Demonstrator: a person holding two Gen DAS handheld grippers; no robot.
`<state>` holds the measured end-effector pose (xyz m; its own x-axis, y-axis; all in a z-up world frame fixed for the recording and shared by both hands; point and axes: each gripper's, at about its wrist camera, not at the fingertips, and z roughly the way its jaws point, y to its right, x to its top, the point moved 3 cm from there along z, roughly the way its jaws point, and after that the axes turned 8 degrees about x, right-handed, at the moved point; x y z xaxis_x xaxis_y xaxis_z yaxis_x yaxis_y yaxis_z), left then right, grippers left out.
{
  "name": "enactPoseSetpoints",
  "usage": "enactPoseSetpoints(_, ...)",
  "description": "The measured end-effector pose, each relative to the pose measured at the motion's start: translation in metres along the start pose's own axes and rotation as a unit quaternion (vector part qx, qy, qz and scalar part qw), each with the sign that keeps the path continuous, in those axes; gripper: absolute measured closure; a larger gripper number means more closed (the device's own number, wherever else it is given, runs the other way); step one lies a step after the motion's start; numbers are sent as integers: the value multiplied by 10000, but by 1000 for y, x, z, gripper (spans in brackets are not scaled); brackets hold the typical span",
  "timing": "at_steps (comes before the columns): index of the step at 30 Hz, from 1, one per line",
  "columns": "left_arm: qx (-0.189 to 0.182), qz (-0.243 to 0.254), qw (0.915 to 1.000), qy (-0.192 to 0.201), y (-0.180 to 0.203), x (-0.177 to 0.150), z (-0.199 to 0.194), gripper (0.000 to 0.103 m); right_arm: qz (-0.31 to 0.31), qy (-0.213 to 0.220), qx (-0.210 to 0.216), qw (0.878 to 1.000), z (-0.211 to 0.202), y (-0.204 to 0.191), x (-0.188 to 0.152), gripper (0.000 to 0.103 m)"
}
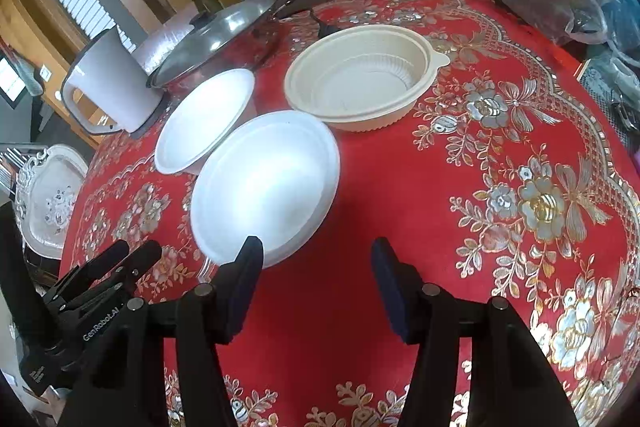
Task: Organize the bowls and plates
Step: 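Withdraw both tools and move them toward the white plates, then grip the rim of the large white plate with both tools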
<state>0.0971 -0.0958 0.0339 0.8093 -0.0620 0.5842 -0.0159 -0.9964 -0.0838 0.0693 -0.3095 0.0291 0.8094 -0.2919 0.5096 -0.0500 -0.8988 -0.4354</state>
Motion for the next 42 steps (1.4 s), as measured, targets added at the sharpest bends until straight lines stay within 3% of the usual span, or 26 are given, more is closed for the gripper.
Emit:
enactPoseSetpoints(18,-26,-131,9997,-226,2,21,20,40,62,-31,-60,10000,13,6,25,45)
enactPoseSetpoints(27,161,-491,9985,-184,-32,49,28,40,-156,215,203,9994,6,-13,60,45)
enactPoseSetpoints(31,266,-650,9972,-251,-45,66,39,40,-277,106,558,9980,24,-31,86,45)
enactPoseSetpoints(42,279,-786,9952,-515,-52,95,75,40,-446,-408,710,9956,99,-61,135,45)
